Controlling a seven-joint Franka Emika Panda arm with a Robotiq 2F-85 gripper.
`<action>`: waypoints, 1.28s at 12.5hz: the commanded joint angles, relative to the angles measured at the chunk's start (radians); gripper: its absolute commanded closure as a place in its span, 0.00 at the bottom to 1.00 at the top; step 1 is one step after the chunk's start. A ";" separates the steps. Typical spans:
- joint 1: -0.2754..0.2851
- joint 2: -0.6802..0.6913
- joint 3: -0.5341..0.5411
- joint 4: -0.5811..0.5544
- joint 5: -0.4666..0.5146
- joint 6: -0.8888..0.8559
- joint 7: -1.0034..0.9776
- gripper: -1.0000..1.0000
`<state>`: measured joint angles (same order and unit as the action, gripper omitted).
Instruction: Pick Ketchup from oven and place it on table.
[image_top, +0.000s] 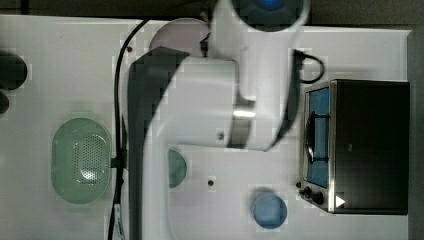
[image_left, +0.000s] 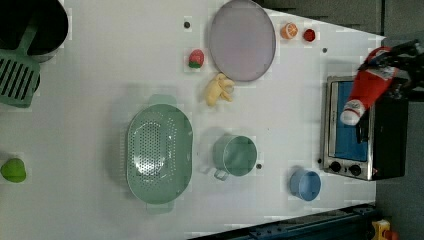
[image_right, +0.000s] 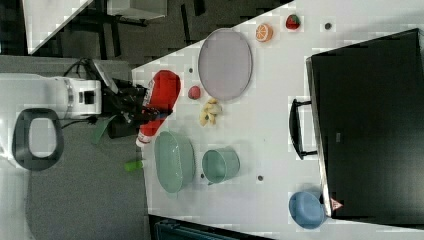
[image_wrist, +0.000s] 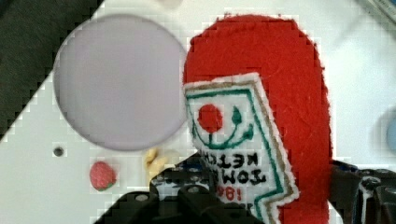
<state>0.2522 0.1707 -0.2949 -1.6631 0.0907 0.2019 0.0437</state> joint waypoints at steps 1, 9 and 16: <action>-0.010 -0.022 0.022 -0.121 -0.025 0.046 0.000 0.36; -0.004 0.025 0.022 -0.480 -0.025 0.387 0.001 0.36; -0.008 0.214 0.017 -0.536 -0.018 0.592 0.001 0.23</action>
<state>0.2472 0.3672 -0.2781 -2.1934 0.0815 0.7920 0.0454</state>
